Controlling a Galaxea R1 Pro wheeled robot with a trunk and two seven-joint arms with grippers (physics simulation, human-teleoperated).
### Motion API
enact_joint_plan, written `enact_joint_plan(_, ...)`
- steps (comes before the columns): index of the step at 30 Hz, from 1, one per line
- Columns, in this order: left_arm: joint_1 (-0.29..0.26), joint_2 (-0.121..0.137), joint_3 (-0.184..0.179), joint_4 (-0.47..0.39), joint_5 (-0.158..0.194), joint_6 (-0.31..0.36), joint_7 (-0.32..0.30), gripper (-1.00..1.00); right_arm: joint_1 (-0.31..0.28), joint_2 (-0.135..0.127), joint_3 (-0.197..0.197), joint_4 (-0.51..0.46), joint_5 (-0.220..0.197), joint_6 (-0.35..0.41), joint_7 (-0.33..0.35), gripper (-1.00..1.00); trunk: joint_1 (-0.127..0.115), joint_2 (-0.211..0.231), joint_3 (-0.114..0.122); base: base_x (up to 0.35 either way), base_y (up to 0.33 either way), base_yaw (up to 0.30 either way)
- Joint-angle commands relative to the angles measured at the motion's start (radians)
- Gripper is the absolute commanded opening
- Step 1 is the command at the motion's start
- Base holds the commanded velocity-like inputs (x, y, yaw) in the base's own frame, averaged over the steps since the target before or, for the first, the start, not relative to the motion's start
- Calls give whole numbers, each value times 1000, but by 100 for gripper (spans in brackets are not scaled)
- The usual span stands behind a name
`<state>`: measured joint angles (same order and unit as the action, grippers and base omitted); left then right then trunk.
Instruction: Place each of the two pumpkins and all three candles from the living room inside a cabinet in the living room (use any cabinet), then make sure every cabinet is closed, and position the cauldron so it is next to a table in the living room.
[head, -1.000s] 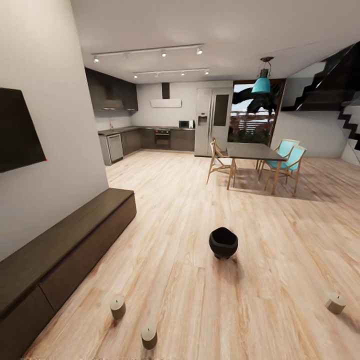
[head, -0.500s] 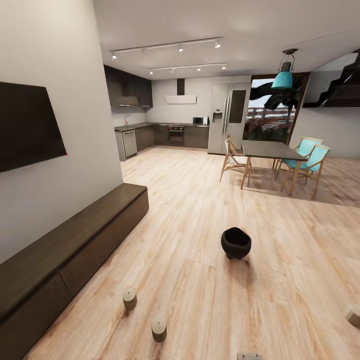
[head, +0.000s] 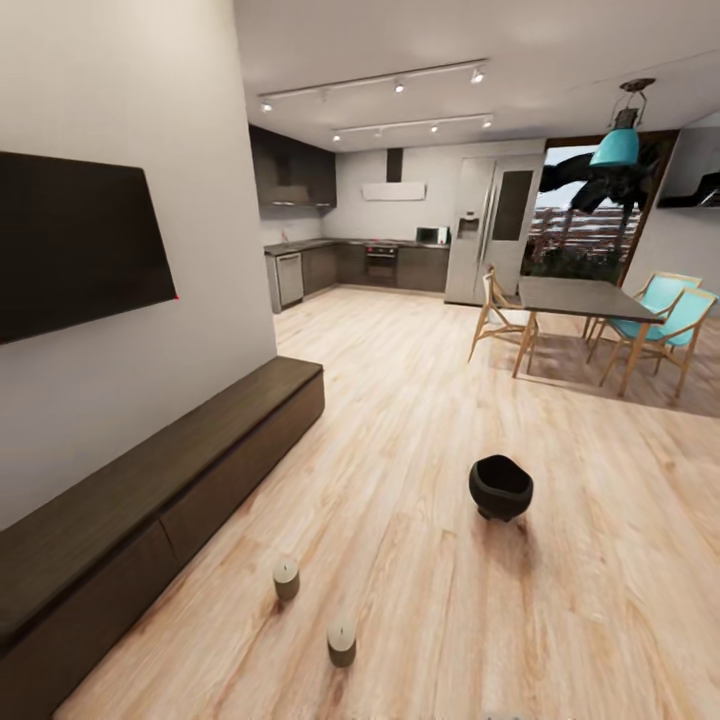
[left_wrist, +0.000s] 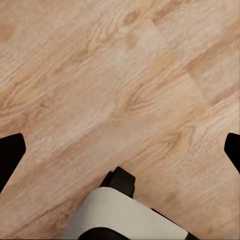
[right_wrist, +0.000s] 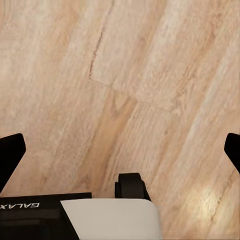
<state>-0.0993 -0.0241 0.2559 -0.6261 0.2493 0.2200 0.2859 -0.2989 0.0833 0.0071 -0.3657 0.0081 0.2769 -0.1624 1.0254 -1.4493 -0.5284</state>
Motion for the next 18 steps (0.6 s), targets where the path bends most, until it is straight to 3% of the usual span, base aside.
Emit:
enact_joint_plan(1, 0, -2, 1, -1, 12, 3, 2, 100, 1, 2, 1, -2, 1, 6, -4, 100, 0, -1, -2, -130, 76, 219)
enact_joint_plan(10, 0, -8, 0, 1, 16, -55, 2, 100, 4, 6, 50, 13, 0, -25, -5, 100, 0, -1, -12, -19, 11, 226)
enact_joint_plan(18, -1, -8, 0, 25, 15, -62, 2, 100, 4, 6, 59, 23, 0, -31, -5, 100, 0, -1, -21, -6, 0, 227)
